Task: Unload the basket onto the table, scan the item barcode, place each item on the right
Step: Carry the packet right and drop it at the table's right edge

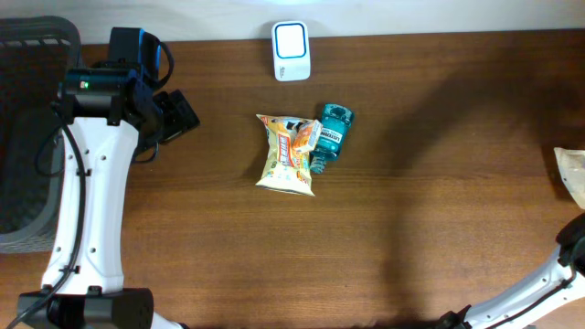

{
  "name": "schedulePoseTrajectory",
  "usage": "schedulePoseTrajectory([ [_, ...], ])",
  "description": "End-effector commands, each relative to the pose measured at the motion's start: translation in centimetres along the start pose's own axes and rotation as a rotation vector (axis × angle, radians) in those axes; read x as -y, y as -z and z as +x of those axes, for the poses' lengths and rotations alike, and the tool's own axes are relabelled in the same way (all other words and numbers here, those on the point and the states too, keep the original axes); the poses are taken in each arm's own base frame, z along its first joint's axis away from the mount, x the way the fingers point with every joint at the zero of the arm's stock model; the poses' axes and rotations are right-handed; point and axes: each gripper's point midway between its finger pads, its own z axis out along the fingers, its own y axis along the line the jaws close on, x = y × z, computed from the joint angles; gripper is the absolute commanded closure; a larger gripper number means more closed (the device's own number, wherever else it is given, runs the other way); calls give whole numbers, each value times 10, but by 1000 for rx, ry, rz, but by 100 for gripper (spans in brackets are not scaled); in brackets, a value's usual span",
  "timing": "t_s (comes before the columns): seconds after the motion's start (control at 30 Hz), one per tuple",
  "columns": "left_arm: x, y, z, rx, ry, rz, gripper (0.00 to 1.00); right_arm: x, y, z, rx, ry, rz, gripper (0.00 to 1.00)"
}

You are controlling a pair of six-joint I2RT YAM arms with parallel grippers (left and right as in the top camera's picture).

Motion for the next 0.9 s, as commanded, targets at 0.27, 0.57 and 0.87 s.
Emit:
schedulePoseTrajectory([
  [0.27, 0, 2, 0, 4, 11, 3, 1, -12, -18, -6, 18, 21, -56, 53],
  [0.57, 0, 2, 0, 5, 11, 3, 1, -34, 27, 9, -59, 33, -189, 51],
  [0.87, 0, 2, 0, 5, 11, 3, 1, -148, 143, 88, -260, 291, -721, 38],
])
